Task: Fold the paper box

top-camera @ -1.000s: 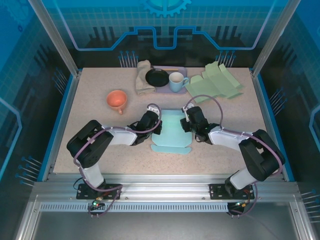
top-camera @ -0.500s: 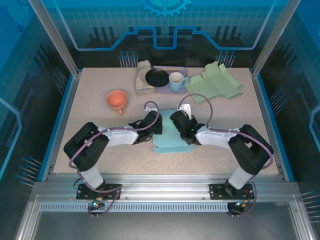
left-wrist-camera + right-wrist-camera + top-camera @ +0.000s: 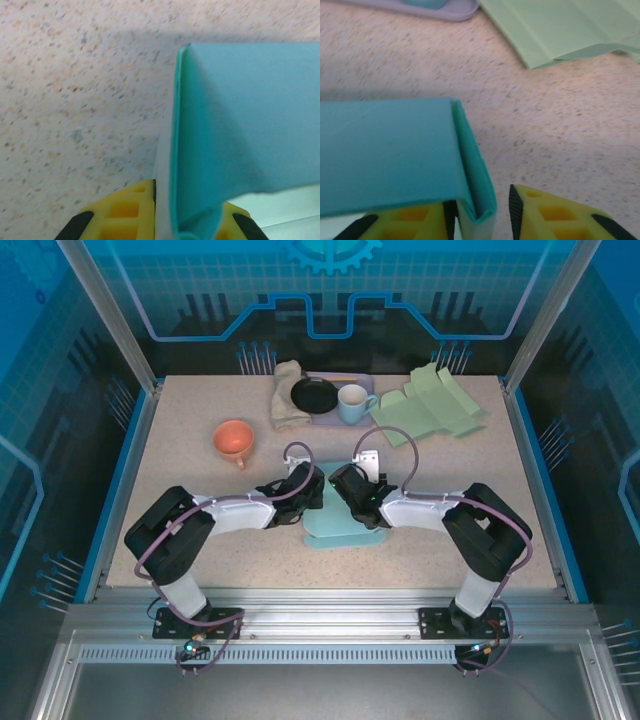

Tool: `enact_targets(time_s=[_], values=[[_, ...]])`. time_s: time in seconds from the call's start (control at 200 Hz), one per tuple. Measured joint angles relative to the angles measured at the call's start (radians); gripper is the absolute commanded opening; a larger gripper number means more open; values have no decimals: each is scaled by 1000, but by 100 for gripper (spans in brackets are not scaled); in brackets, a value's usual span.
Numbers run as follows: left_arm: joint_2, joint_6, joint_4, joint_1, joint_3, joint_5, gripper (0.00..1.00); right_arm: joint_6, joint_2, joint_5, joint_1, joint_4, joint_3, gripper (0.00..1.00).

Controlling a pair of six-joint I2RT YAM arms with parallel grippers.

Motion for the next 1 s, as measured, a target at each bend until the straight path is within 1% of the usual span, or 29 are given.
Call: enact_targets(time_s=[0.105,0.195,0.295,0.345,0.665,0.755,0.865,1.0], values=[[0,-5,-18,5,0,-31,0,-59,-5,-92,-10,82,-40,44],[0,-21,-24,14,0,-50,0,-85,-6,-173,-18,117,-63,46],[0,-30,-30,20,0,-65,0,-104,-6,-237,-20,154,-88,45],[0,-30,-33,21,0,-69,0,-107,-6,-254,-20,169,-98,43],[0,-29,-36,21,0,-72,0,-132,22,-280,-55,273,-108,42],[0,-29,-36,21,0,-72,0,-149,38,-286,-64,311,-109,37],[0,-29,-37,21,0,-72,0,-169,58,-280,-66,341,-107,28],[0,-33,-43,18,3,-76,0,-144,82,-246,-61,343,-92,16]])
